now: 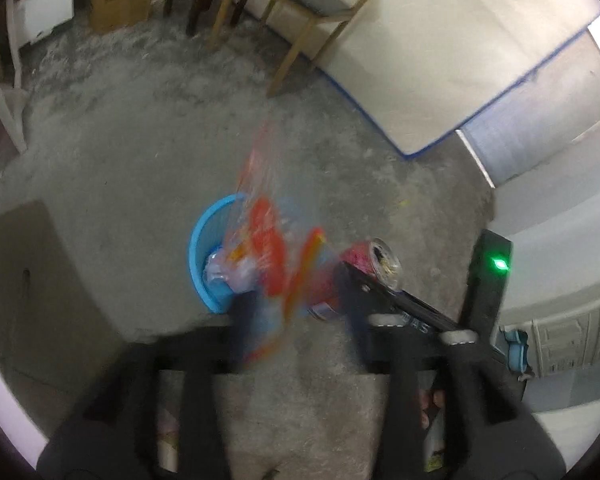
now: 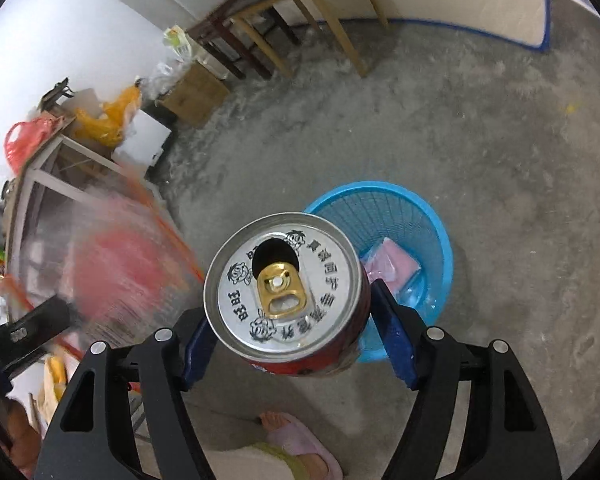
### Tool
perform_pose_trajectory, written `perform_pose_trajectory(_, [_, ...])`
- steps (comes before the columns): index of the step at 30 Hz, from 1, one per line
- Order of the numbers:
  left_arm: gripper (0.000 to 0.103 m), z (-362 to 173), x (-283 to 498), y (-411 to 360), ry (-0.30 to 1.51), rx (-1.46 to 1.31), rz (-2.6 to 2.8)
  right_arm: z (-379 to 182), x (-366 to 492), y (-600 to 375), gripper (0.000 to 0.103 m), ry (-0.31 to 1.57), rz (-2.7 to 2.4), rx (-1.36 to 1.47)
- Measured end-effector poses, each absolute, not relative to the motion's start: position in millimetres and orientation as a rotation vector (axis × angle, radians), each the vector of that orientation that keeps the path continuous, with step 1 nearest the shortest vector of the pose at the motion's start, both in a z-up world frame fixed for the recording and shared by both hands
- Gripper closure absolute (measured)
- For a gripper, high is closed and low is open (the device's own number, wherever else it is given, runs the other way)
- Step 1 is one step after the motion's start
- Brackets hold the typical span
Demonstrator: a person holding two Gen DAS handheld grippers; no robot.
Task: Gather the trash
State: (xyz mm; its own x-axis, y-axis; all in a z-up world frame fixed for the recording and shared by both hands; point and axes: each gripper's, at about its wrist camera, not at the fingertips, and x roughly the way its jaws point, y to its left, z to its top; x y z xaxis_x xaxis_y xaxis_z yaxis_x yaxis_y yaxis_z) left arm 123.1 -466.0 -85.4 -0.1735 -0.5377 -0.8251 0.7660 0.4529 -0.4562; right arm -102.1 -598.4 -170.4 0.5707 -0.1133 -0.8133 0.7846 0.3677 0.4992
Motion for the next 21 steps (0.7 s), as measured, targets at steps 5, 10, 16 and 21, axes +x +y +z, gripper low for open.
perform_pose_trajectory(5, [0.038, -86, 134, -463, 1.327, 0.193, -1.166, -222, -113, -629, 0.025, 0.841, -0.785, 1.136])
perform_pose_trajectory(10, [0.036, -74, 139, -448, 1.289, 0.179, -1.184, -221, -136, -617, 0.025, 0.811, -0.804, 1.114])
perform_pose_trajectory(16, [0.036, -30, 143, -417, 1.215, 0.117, -1.195, -194, -152, -604, 0.025, 0.776, -0.805, 1.059])
perform_pose_trajectory(21, [0.035, 22, 156, -364, 1.091, 0.085, -1.196, -169, -151, -584, 0.025, 0.739, -0.751, 1.015])
